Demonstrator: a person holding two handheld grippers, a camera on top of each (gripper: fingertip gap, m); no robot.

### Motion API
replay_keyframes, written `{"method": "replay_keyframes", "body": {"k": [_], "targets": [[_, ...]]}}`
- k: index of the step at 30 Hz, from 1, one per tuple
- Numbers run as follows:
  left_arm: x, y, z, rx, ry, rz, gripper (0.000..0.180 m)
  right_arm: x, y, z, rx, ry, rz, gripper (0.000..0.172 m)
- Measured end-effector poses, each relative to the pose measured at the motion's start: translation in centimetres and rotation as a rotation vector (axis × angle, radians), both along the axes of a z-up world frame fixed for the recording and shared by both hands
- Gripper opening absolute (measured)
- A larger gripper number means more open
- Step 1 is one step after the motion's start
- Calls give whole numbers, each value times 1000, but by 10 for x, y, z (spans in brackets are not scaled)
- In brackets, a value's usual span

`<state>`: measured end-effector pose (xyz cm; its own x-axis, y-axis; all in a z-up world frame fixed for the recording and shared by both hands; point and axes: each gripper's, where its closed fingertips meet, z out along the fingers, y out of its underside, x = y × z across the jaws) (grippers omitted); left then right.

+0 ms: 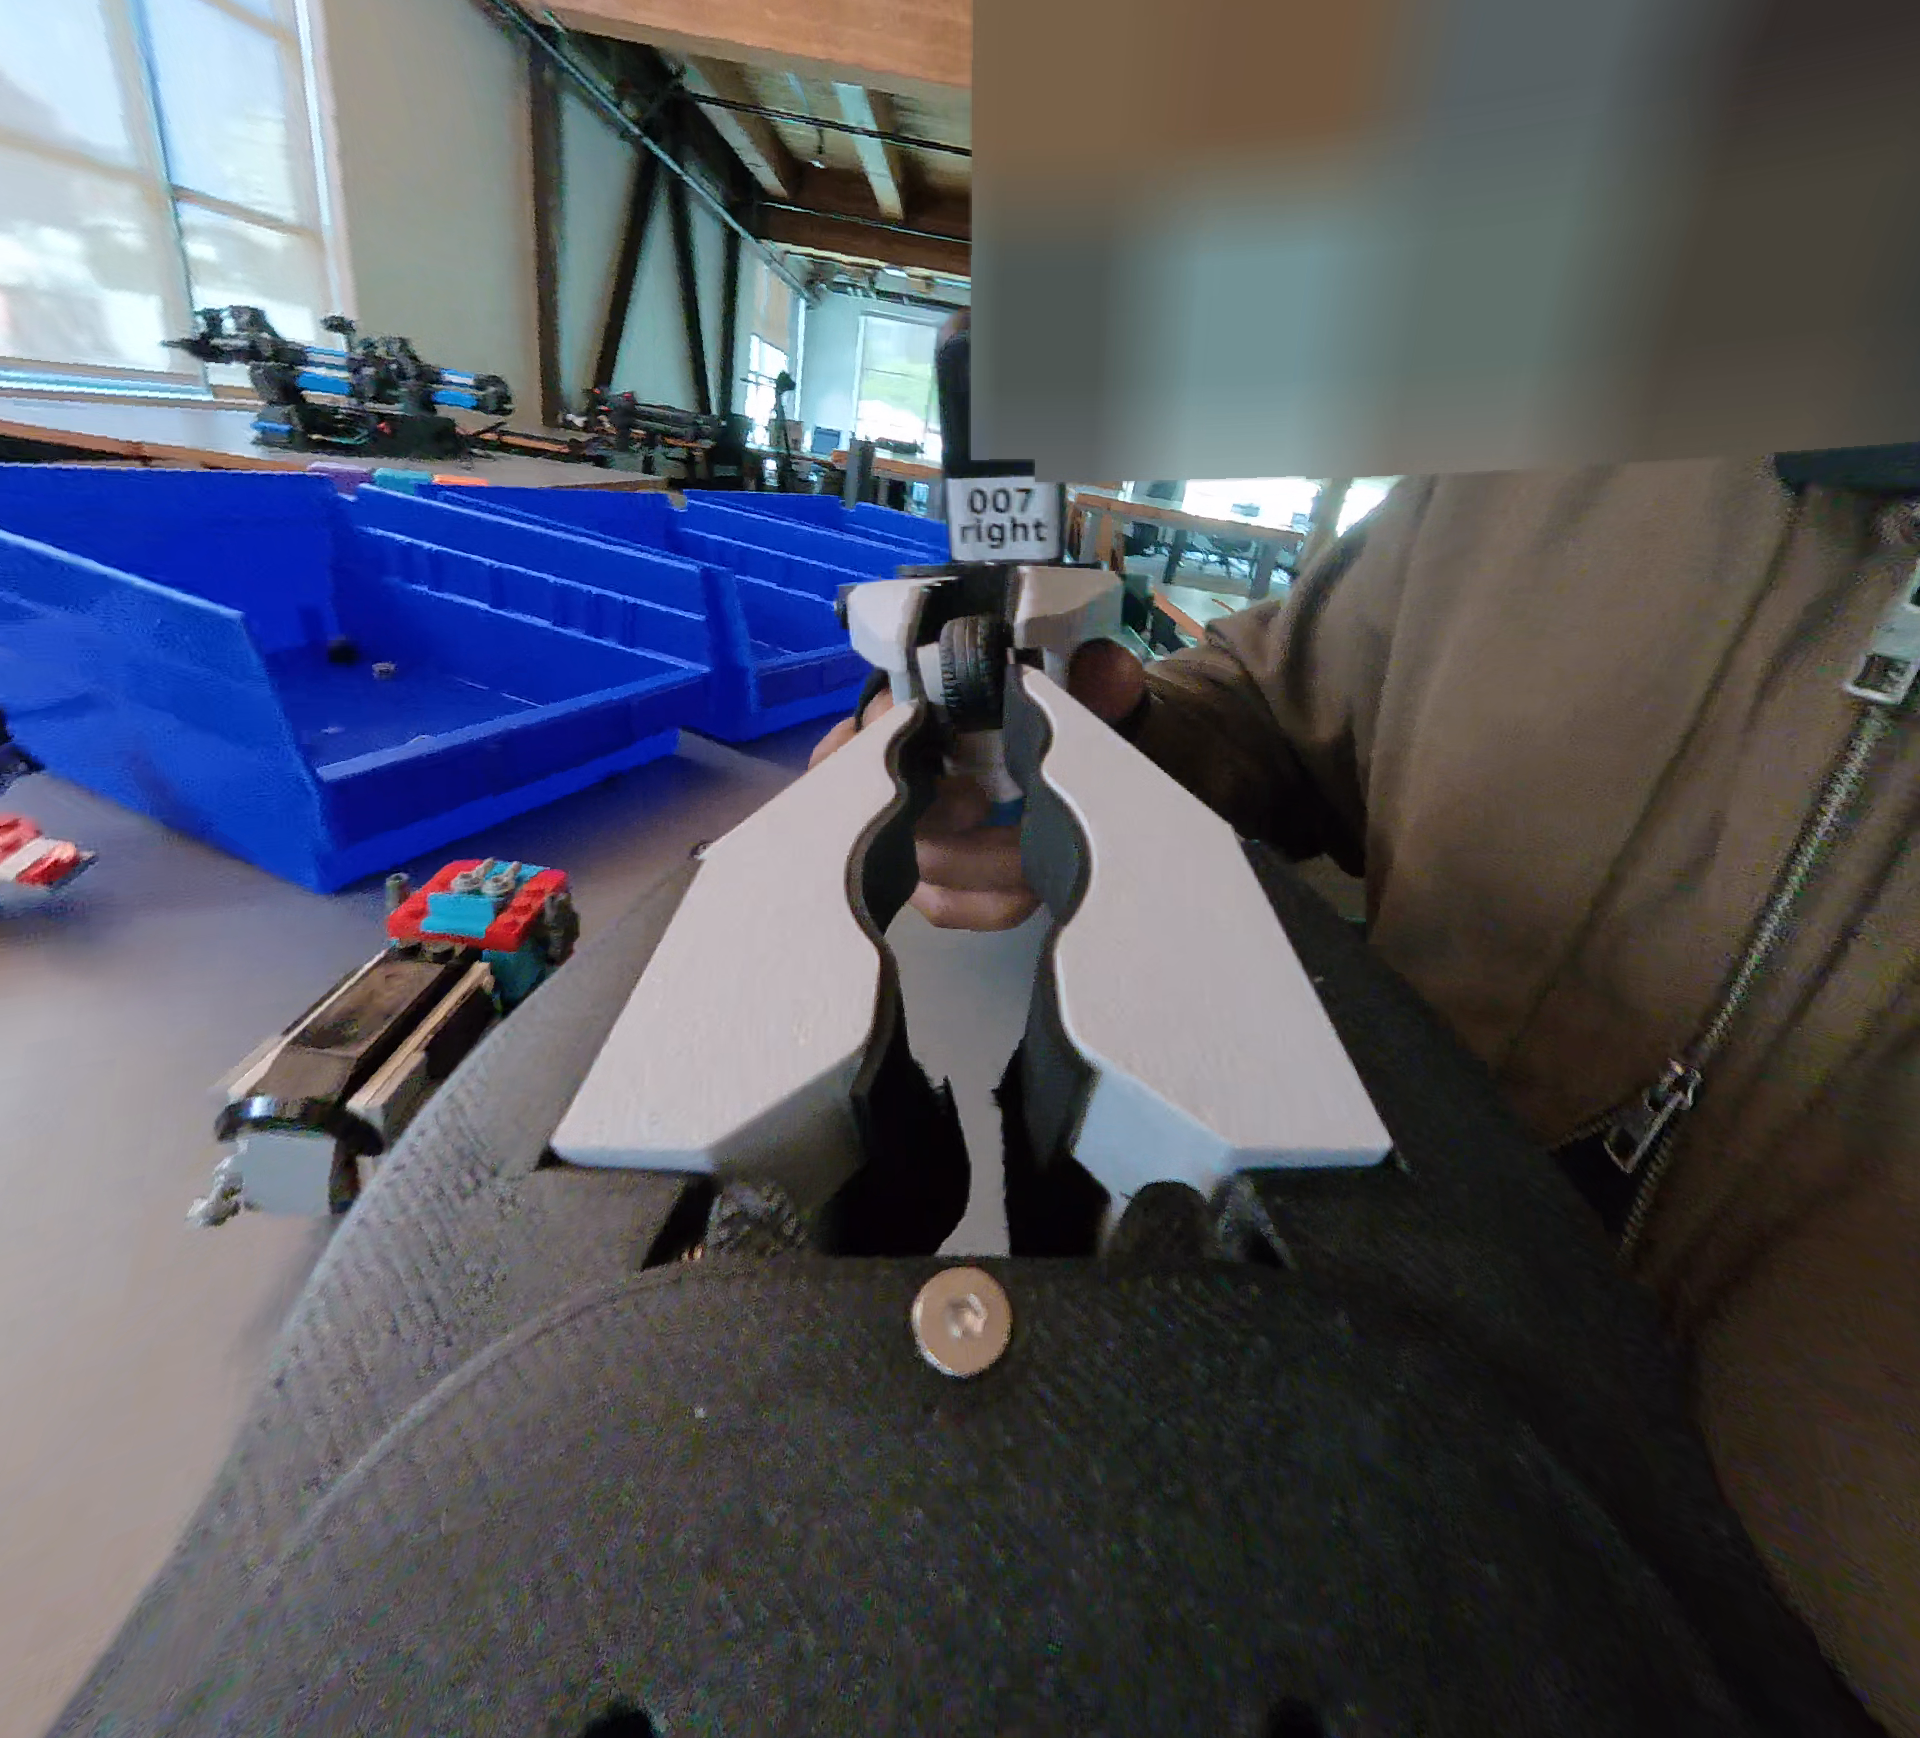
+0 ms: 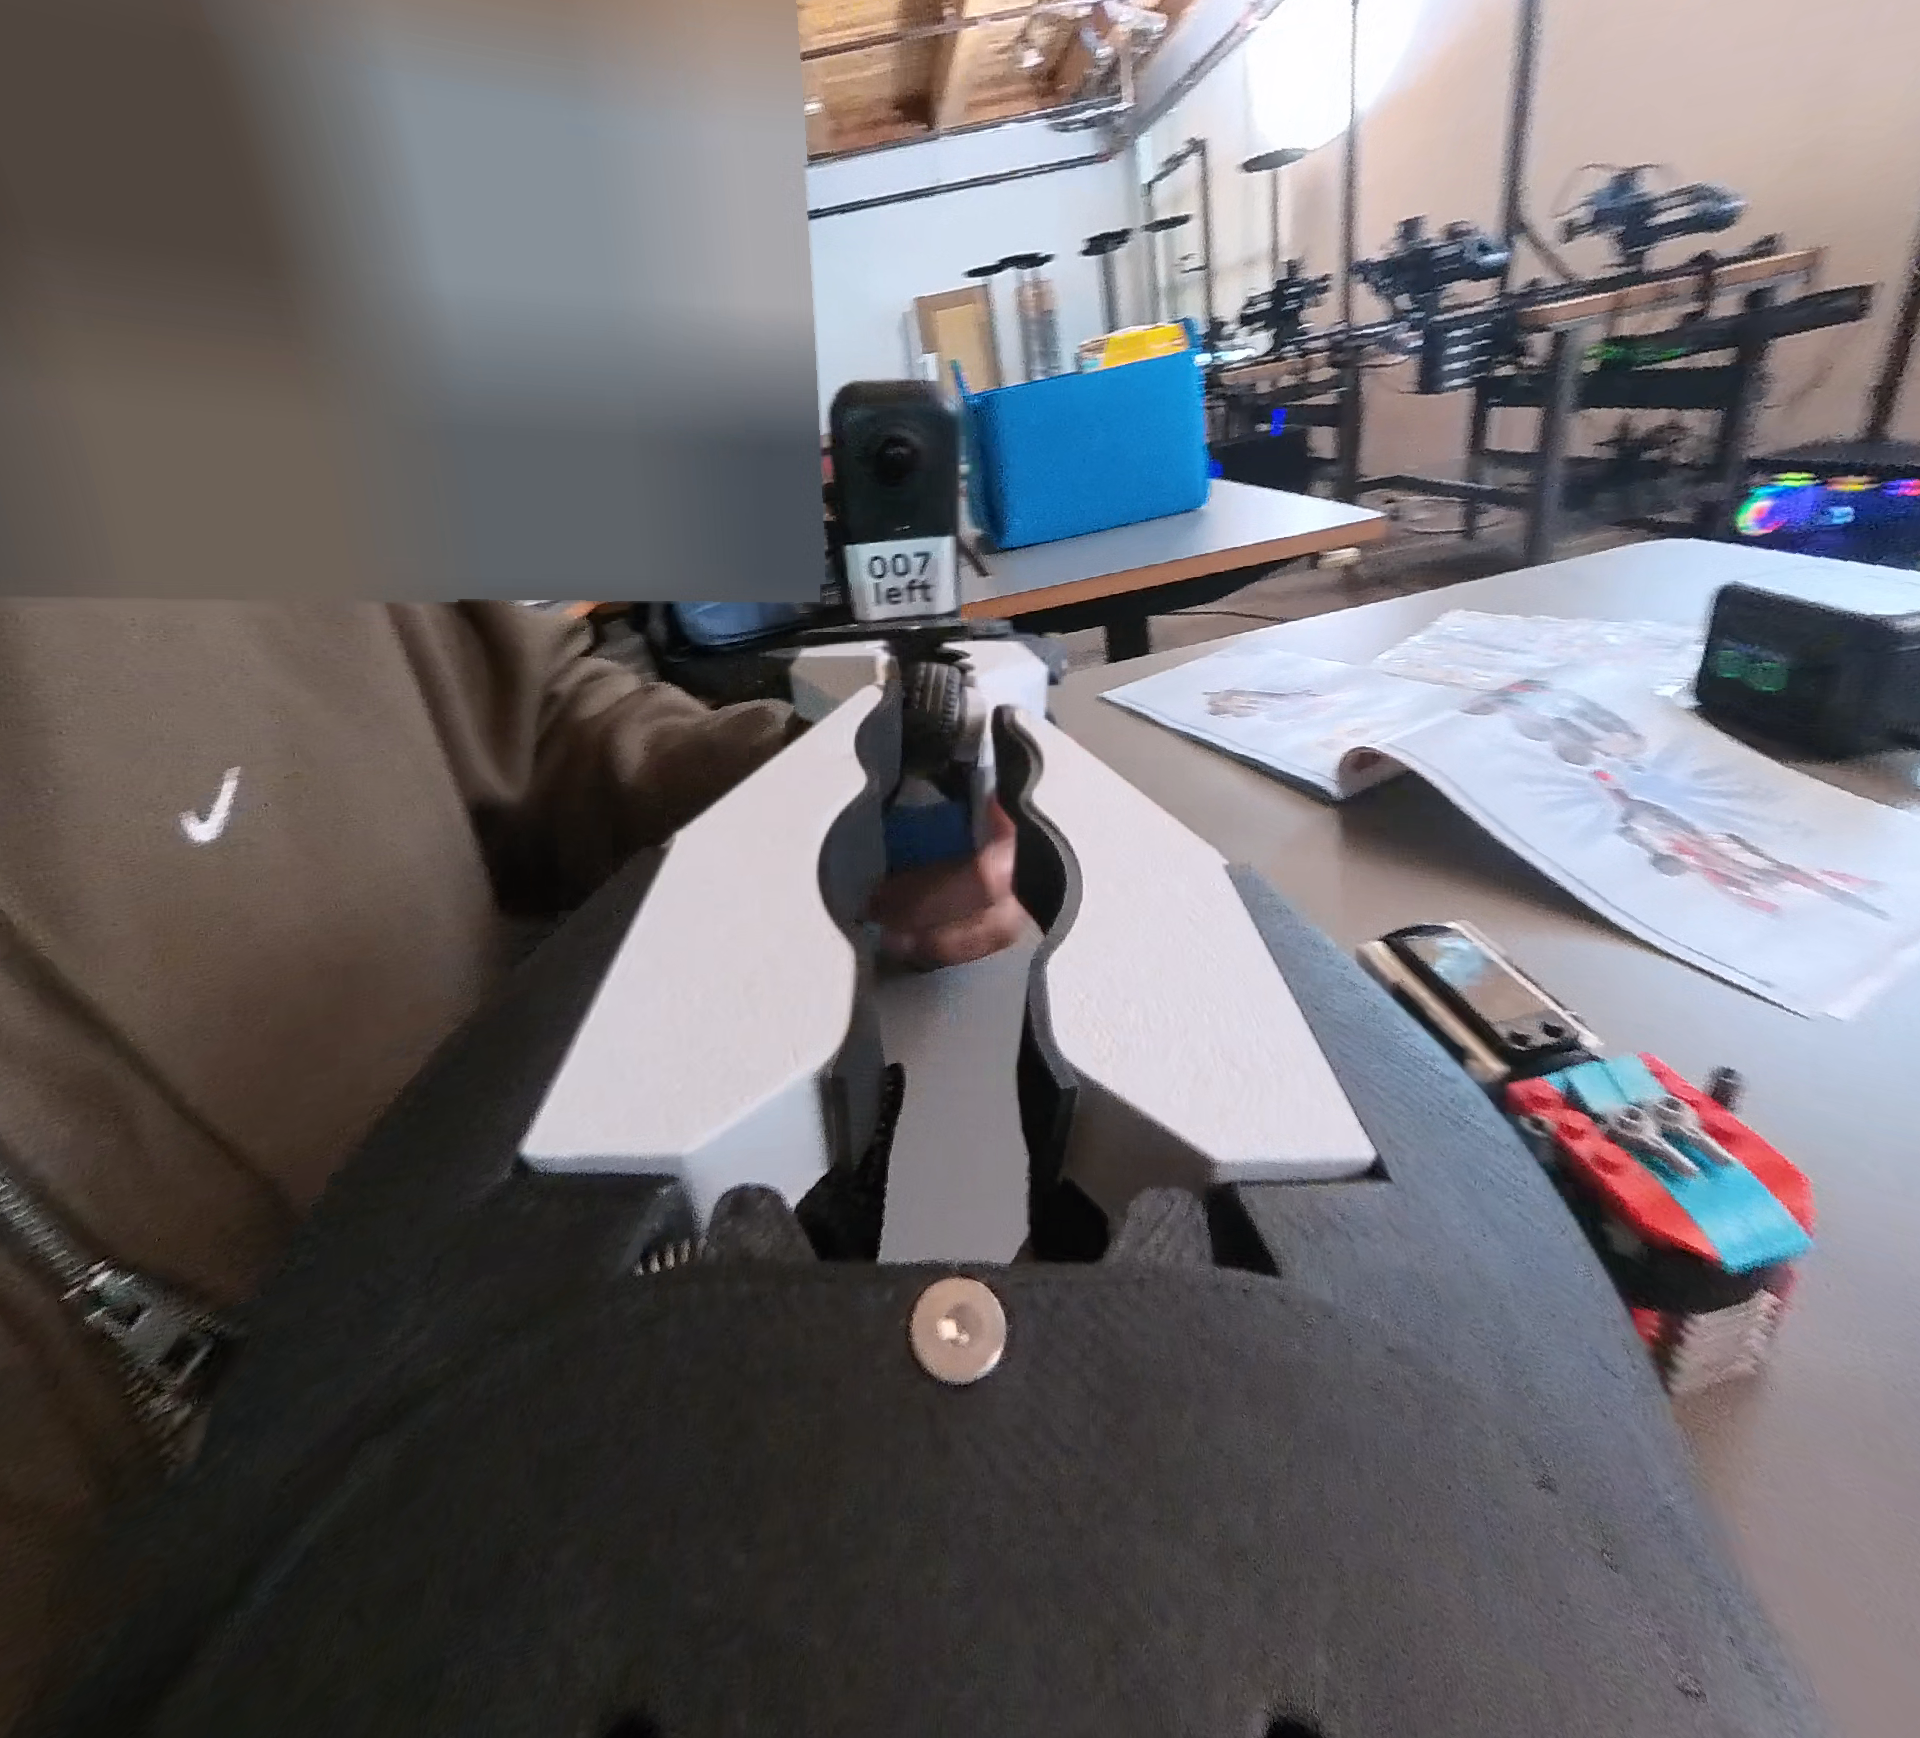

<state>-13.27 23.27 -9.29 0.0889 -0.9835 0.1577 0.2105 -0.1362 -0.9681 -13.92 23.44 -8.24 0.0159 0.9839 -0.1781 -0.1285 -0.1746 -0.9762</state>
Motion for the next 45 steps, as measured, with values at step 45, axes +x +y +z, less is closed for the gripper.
{"method": "replay_keyframes", "body": {"k": [45], "targets": [[-4,8,0,45,33,81,13,1,9,-5,-33,43,-64,25]]}}
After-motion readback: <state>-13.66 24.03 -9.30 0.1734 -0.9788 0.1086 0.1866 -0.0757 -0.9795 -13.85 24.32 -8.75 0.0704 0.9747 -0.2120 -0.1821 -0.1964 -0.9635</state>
